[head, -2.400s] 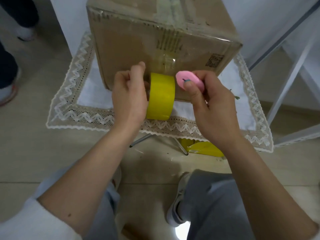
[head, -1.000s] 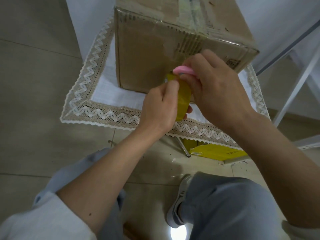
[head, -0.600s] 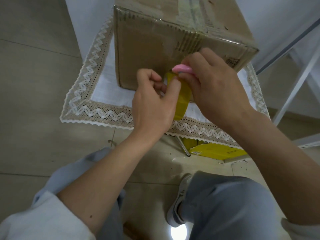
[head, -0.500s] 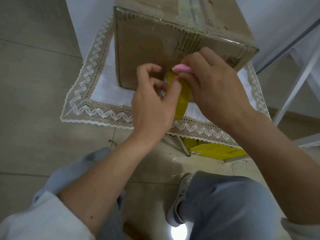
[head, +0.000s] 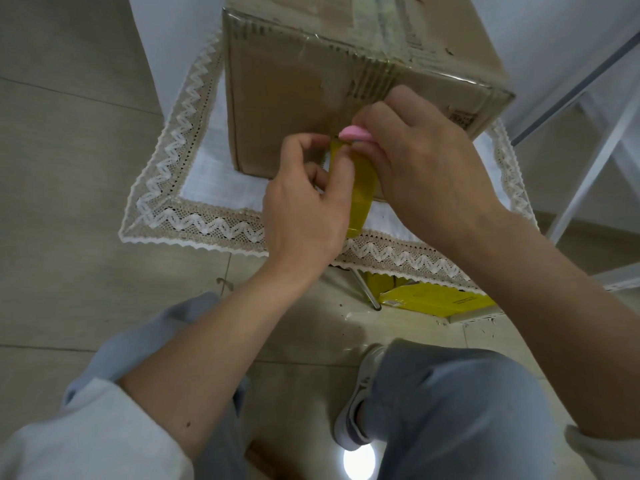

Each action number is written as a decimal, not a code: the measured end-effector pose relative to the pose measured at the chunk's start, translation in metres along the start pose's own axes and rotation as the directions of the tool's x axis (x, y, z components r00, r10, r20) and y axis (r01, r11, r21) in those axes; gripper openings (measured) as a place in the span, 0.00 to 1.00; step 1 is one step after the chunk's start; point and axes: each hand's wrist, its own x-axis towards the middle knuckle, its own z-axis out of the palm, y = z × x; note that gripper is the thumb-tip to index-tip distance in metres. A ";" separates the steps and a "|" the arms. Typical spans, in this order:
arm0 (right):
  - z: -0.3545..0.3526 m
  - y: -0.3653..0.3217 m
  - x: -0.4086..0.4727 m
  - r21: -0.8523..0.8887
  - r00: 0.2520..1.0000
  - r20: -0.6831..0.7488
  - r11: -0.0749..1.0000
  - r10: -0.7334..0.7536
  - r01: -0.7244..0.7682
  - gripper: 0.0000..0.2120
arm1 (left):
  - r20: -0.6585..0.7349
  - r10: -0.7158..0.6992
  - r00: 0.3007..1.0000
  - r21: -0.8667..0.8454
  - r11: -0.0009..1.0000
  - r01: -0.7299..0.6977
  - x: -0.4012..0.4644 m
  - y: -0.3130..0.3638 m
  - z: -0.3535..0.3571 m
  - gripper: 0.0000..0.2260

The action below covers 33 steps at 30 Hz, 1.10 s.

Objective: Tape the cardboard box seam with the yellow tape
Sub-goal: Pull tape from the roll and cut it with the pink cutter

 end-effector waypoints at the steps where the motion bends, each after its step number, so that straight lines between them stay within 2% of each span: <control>1: 0.000 0.000 0.000 -0.006 1.000 0.004 1.000 -0.003 0.003 0.09 | -0.005 0.012 1.000 0.000 1.000 -0.012 0.000 0.000 0.001 0.10; 13: 0.000 -0.002 0.001 -0.077 0.999 0.025 0.996 -0.031 0.033 0.06 | -0.028 0.068 0.997 0.015 0.998 -0.068 -0.001 -0.001 0.005 0.14; 20: 0.000 -0.003 0.000 -0.056 1.000 0.013 0.998 -0.024 0.025 0.05 | -0.045 0.089 0.995 -0.081 0.992 -0.092 -0.003 0.000 0.009 0.14; 33: -0.002 -0.009 0.001 -0.098 1.000 0.017 0.995 -0.004 0.006 0.04 | -0.044 0.081 0.996 -0.091 0.992 -0.085 -0.007 0.002 0.010 0.15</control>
